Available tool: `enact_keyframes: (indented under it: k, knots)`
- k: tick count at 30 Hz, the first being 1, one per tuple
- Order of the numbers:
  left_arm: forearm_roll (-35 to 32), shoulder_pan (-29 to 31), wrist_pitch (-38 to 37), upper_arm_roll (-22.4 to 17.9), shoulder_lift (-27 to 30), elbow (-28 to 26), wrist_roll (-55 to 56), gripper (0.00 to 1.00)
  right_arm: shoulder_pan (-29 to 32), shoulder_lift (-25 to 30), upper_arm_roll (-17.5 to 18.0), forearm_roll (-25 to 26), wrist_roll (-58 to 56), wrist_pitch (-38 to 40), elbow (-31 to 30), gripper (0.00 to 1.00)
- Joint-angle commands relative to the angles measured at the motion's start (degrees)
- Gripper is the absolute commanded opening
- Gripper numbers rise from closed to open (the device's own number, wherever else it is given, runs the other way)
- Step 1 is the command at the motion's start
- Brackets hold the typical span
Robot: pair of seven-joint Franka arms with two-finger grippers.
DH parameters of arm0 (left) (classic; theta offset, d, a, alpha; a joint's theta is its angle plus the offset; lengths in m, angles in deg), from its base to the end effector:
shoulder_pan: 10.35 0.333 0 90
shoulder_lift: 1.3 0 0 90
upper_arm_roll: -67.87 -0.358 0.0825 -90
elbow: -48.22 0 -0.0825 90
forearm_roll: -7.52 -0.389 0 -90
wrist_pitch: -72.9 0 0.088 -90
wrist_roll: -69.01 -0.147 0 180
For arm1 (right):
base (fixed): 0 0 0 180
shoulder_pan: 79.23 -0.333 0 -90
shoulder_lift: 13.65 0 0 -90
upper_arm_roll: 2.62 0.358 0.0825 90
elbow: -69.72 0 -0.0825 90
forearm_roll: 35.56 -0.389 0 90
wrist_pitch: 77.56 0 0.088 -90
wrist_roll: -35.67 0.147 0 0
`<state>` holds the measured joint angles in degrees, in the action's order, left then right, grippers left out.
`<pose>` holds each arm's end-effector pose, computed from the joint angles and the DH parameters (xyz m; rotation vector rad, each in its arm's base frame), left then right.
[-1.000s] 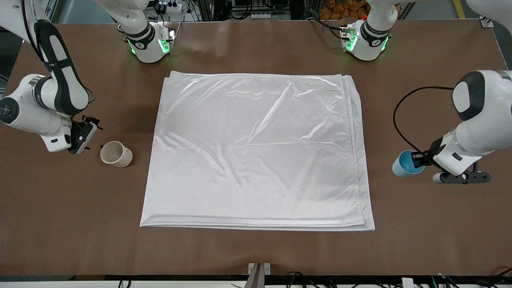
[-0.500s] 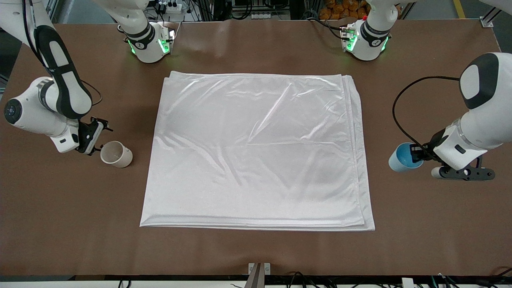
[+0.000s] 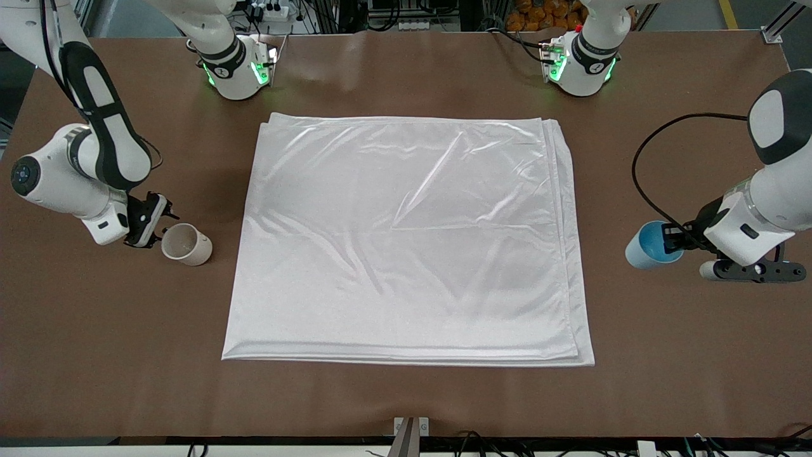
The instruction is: Place blue cup into white mug on cloth
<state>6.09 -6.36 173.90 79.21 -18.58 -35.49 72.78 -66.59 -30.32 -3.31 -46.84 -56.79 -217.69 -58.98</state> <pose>0.6666 -0.0662 0.5134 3.1059 -0.0905 0.0042 0.5318 -0.1207 0.2250 -2.4543 -1.7234 -0.0562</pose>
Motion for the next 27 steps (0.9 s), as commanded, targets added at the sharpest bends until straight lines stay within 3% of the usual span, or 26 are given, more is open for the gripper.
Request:
enact_keyframes:
  k: [1, 7, 11, 12, 21, 27]
  knots:
    - [0.29, -3.88, -1.6, 0.78, 0.58, 1.54, 1.93, 0.0, 0.54, -0.3, -0.02, -1.64, -2.81, -1.03, -0.15, 0.57]
    - [0.29, -7.5, -2.3, 0.69, 0.84, 2.24, 5.18, 0.0, 0.54, -0.3, -0.11, -1.64, -2.81, -1.12, -0.15, 0.29]
    - [0.38, -9.07, -3.1, 1.22, 1.11, 2.33, 6.68, 0.0, 0.45, -0.12, -0.1, -1.73, -2.81, -1.03, -0.06, 0.02]
    - [0.38, -9.69, -3.1, 1.22, 1.11, 2.33, 6.59, 0.0, 0.54, -0.04, -0.11, -1.73, -2.81, -1.03, -0.06, 0.0]
    - [0.02, -12.86, -3.18, 1.13, 0.67, 3.65, 7.29, 0.0, 1.95, 0.67, -0.11, -1.64, -4.91, 0.72, 2.57, 0.0]
    - [-0.24, -14.0, -3.45, 1.13, 0.76, 3.56, 9.14, 0.0, 1.95, 0.49, -0.11, -1.82, -5.18, 7.74, 7.49, 0.0]
